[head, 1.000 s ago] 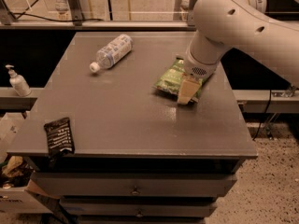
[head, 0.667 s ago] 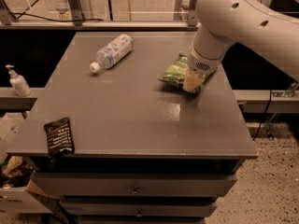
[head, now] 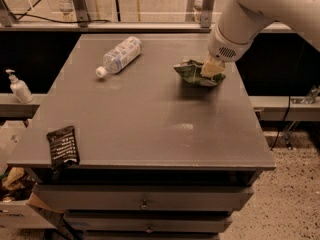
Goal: Pick green jalapeno chip bag
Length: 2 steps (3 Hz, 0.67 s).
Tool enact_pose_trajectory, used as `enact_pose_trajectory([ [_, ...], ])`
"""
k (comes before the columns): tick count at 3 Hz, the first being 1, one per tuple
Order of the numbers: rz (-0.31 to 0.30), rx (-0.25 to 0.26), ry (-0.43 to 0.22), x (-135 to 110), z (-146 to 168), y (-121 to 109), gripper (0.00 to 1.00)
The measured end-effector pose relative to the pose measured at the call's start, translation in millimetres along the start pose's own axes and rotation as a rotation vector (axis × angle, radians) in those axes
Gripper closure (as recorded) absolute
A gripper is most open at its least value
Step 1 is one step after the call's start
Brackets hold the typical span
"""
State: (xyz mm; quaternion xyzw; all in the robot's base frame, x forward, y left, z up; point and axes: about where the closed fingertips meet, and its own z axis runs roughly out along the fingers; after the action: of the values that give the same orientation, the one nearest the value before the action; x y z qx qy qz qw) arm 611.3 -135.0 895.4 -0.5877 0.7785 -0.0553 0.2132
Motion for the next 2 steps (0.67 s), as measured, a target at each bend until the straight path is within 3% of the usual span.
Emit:
enact_pose_trajectory([
  [2,-0.020,0.010,-0.186,-38,-82,-4,1.00],
])
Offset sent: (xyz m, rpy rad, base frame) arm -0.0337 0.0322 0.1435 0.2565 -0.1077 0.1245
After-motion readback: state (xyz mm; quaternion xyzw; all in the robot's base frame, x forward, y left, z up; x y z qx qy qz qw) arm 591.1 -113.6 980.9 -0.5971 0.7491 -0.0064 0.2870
